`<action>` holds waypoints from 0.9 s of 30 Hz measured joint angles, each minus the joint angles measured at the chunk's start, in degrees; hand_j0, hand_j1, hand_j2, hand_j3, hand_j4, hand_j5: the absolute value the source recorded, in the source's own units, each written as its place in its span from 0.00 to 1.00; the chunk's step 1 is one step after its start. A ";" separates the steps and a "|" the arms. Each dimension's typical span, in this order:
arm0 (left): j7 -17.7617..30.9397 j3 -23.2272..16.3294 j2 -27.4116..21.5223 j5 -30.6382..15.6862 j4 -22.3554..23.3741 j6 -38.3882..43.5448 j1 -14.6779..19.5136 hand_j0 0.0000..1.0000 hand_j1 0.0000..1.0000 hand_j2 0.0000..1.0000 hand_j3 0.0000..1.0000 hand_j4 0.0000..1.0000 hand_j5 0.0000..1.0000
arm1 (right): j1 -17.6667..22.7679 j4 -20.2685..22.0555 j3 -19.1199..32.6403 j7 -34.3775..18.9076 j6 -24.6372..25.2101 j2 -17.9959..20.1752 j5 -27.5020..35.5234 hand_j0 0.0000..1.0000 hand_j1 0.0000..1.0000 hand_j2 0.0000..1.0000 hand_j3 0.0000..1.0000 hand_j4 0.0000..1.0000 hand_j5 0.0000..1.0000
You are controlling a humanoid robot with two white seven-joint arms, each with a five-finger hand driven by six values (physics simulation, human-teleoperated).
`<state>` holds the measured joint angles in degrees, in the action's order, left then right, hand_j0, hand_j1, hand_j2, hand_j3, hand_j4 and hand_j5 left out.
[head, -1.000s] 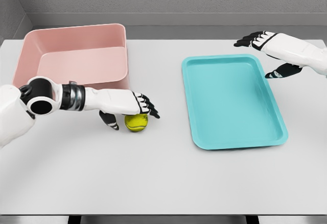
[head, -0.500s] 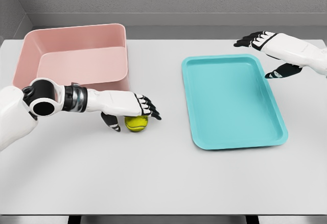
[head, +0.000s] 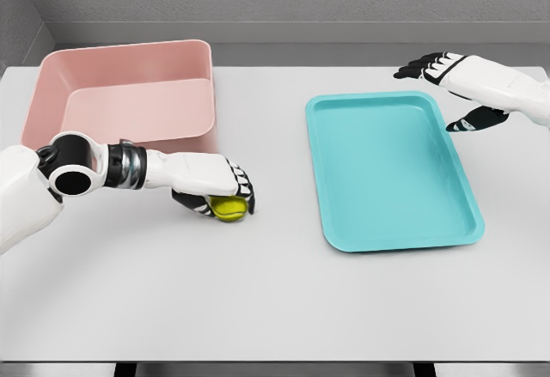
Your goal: Put the tennis from the blue tray into the pink basket with both arms
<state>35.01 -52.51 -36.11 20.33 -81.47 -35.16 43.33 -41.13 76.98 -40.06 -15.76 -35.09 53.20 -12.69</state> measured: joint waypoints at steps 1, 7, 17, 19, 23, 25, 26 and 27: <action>0.00 0.00 -0.05 -0.04 0.00 0.00 0.00 0.52 0.52 0.52 0.52 0.52 0.52 | 0.00 0.00 -0.01 0.00 0.00 0.00 0.00 1.00 1.00 1.00 1.00 1.00 1.00; -0.04 0.10 -0.25 -0.06 -0.06 -0.02 -0.09 0.52 0.52 0.52 0.52 0.52 0.52 | 0.00 0.00 0.01 0.00 0.00 0.00 0.00 1.00 1.00 1.00 1.00 1.00 1.00; 0.02 0.94 -3.46 -4.10 -4.80 0.00 0.79 0.51 0.51 0.51 0.51 0.51 0.51 | 0.00 0.03 0.01 0.00 0.00 0.00 0.00 1.00 1.00 1.00 1.00 1.00 1.00; 0.04 1.05 -4.49 -5.25 -5.28 0.01 1.76 0.52 0.52 0.52 0.52 0.52 0.52 | 0.00 0.04 0.01 0.00 0.00 0.00 0.00 1.00 1.00 1.00 1.00 1.00 1.00; 0.08 1.11 -6.10 -7.38 -5.66 0.06 3.78 0.52 0.52 0.52 0.52 0.52 0.52 | 0.09 0.05 0.01 0.00 0.00 0.02 0.00 1.00 1.00 1.00 1.00 1.00 1.00; 0.07 1.13 -6.46 -8.08 -5.73 0.07 4.48 0.52 0.52 0.52 0.52 0.52 0.52 | 0.09 0.07 0.02 0.00 0.00 0.06 0.00 1.00 1.00 1.00 1.00 1.00 1.00; 0.07 1.13 -6.61 -8.40 -5.75 0.07 4.57 0.52 0.52 0.52 0.52 0.52 0.52 | 0.00 0.06 0.05 0.00 0.00 0.06 0.00 1.00 1.00 1.00 1.00 1.00 1.00; 0.07 1.13 -6.81 -8.68 -5.77 0.05 5.01 0.52 0.52 0.52 0.52 0.52 0.52 | 0.00 0.06 0.06 0.00 0.00 0.07 0.00 1.00 1.00 1.00 1.00 1.00 1.00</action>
<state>35.08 -51.39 -42.92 11.64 -87.24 -35.12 48.34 -41.13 77.04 -40.00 -15.76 -35.09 53.27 -12.69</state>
